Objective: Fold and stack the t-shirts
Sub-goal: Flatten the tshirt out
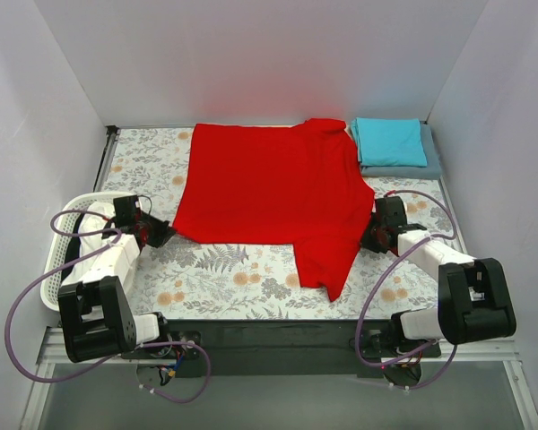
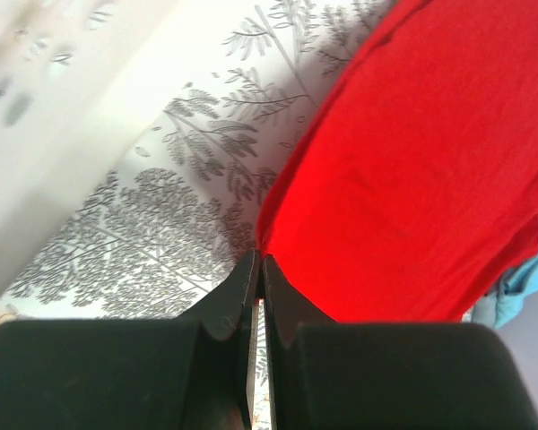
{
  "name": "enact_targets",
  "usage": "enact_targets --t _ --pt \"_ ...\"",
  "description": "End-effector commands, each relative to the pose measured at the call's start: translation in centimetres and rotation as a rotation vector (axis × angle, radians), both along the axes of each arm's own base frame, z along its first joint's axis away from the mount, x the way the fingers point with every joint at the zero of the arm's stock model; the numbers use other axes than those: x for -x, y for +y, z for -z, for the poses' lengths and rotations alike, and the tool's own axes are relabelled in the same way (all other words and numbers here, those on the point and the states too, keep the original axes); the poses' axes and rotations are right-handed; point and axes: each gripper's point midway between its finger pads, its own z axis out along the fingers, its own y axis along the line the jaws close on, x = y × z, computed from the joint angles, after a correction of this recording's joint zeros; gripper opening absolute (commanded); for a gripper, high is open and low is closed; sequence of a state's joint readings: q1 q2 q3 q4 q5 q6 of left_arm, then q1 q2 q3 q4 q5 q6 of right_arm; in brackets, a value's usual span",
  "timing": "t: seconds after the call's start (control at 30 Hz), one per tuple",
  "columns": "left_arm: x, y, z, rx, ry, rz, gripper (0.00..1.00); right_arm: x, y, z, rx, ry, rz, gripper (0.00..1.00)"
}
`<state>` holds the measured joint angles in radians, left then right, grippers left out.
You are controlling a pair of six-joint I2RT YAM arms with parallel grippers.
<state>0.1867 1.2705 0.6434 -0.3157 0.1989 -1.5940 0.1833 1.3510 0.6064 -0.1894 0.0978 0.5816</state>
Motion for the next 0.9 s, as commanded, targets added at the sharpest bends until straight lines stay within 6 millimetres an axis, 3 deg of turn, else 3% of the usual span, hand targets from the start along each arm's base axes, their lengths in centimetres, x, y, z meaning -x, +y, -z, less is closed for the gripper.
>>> enact_targets --t 0.0,0.13,0.4,0.53,0.63,0.87 --pt "1.3 1.4 0.2 -0.075 0.043 -0.052 0.0 -0.1 -0.5 -0.4 0.005 -0.038 0.018 0.12" --pt "2.6 2.6 0.5 -0.14 0.082 -0.09 0.0 1.3 -1.0 -0.9 0.011 -0.044 0.022 0.01" --pt "4.6 4.2 0.5 -0.227 0.136 -0.147 0.0 3.5 -1.4 -2.0 0.004 -0.075 0.019 0.01" --pt "4.8 4.1 0.5 -0.225 0.133 -0.145 0.0 2.8 -1.3 -2.3 0.012 -0.074 0.0 0.31" --pt "5.7 4.9 1.0 -0.257 0.167 -0.179 0.0 2.1 -0.6 -2.1 -0.005 -0.053 -0.024 0.39" --pt "6.6 6.1 1.5 -0.294 0.202 -0.237 0.0 0.1 0.4 -3.1 -0.044 -0.079 -0.029 0.43"
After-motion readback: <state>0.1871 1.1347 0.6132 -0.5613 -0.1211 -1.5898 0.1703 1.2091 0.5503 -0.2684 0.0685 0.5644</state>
